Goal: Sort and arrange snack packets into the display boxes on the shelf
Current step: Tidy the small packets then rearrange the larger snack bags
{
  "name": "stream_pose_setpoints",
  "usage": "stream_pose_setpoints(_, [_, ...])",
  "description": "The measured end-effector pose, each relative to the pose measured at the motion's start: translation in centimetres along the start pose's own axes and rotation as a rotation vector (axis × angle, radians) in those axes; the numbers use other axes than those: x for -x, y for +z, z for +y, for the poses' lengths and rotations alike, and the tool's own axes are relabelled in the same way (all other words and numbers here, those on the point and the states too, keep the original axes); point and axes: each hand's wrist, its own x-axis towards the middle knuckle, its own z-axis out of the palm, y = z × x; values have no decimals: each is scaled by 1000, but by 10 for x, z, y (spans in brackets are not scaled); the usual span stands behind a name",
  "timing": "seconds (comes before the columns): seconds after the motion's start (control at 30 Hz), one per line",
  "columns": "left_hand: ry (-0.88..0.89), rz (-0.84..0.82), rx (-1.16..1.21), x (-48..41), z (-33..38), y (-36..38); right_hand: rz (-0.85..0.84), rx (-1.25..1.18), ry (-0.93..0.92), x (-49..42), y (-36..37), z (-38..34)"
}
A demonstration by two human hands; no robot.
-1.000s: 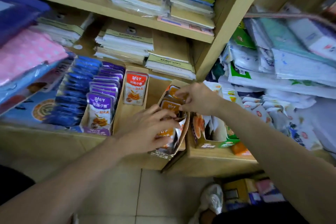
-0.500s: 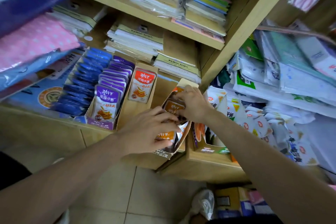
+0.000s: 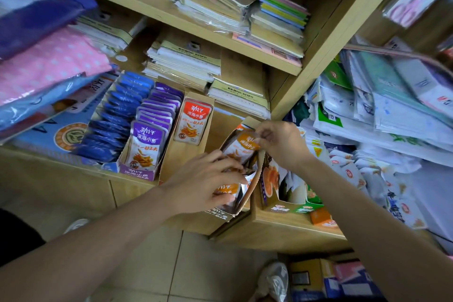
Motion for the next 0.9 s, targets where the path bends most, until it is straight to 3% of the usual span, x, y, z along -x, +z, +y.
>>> stream_pose_setpoints(0.1, [-20,21,23,-3,-2,1,129,38,-108,4,-3,0])
stream_pose_setpoints(0.2, [-77,55,99,-4,-5,2,2,95,-204,7,9,-3])
stream_pose_setpoints(0.37, [-196,162,153,-6,-14,-4,-36,-63,-47,1,10,-2])
stream_pose_setpoints(0.47, [-222,143,237,-7,-16,-13,-54,-113,22,1,8,-2])
stream_pose_setpoints(0.57, [-298,118,269,-9,-16,-21,-53,-178,45,4,7,-3])
stream_pose_setpoints(0.73, [-419,246,358,-24,-19,-21,-39,-249,28,7,3,0])
stream_pose_setpoints(0.9, [-347,108,312,-47,-22,-28,-102,-149,-8,14,-2,-2])
